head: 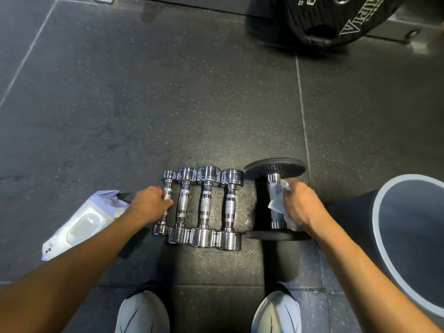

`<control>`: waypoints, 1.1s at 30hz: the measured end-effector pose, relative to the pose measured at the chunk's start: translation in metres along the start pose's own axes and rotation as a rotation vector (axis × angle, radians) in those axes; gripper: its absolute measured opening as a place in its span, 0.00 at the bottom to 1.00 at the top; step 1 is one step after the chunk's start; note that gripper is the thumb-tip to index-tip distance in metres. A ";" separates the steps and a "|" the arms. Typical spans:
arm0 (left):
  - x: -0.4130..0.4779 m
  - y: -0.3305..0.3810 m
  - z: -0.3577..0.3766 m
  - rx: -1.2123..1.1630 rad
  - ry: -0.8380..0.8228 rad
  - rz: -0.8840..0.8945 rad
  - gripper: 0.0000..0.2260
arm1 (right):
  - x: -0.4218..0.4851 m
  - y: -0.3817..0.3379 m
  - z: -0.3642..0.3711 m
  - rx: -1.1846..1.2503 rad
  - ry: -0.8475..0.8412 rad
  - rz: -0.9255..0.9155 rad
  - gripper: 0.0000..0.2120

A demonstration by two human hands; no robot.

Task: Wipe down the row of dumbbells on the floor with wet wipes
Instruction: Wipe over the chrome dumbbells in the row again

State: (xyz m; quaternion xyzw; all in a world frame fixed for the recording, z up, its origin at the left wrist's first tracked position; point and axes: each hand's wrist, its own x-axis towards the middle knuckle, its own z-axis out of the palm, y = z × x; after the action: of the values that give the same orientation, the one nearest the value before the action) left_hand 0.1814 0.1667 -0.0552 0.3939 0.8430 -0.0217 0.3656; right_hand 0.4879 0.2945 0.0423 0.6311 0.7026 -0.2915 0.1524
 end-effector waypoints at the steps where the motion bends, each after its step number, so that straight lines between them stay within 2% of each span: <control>1: 0.000 -0.001 0.000 -0.012 0.009 -0.003 0.16 | -0.005 -0.004 0.000 0.039 0.062 -0.010 0.11; 2: -0.001 -0.003 0.001 -0.027 0.018 -0.010 0.17 | -0.010 -0.008 0.005 0.074 0.126 -0.044 0.12; 4: -0.001 -0.005 0.002 -0.067 0.029 -0.019 0.17 | -0.016 -0.018 0.025 0.058 0.235 -0.224 0.17; 7: -0.001 -0.009 0.008 -0.143 0.095 0.009 0.10 | -0.012 -0.034 0.057 -0.231 0.297 -0.487 0.28; 10: -0.005 -0.011 0.013 -0.207 0.149 0.052 0.12 | -0.001 -0.049 0.058 -0.355 0.382 -0.524 0.35; 13: -0.018 -0.007 0.020 -0.158 0.224 0.110 0.18 | 0.012 -0.064 0.050 -0.332 0.383 -0.591 0.35; 16: -0.031 0.009 0.026 -0.100 0.354 0.297 0.14 | 0.025 -0.071 0.054 -0.393 0.317 -0.632 0.31; 19: -0.040 0.032 0.035 -0.184 0.202 0.425 0.14 | 0.024 -0.065 0.070 -0.625 0.278 -0.679 0.24; 21: -0.042 0.041 0.044 -0.106 0.104 0.498 0.17 | 0.017 -0.061 0.080 -0.832 0.303 -0.677 0.23; 23: -0.043 0.043 0.052 -0.057 0.057 0.521 0.19 | 0.007 -0.057 0.094 -0.894 0.225 -0.657 0.23; 27: -0.041 0.047 0.056 -0.115 0.082 0.505 0.17 | -0.018 -0.058 0.108 -0.647 0.017 -0.625 0.19; 29: -0.041 0.048 0.056 -0.126 0.074 0.494 0.17 | -0.021 -0.054 0.105 -0.460 0.030 -0.664 0.19; 30: -0.041 0.049 0.056 -0.123 0.068 0.496 0.16 | -0.019 -0.054 0.099 -0.363 0.051 -0.670 0.19; 33: -0.043 0.046 0.056 -0.131 0.051 0.494 0.17 | 0.009 -0.050 0.083 -0.125 0.318 -0.648 0.18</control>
State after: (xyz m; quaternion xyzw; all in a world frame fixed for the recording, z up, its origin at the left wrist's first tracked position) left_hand 0.2648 0.1527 -0.0578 0.5636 0.7299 0.1330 0.3631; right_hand 0.4245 0.2499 -0.0171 0.4027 0.8973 -0.1796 -0.0206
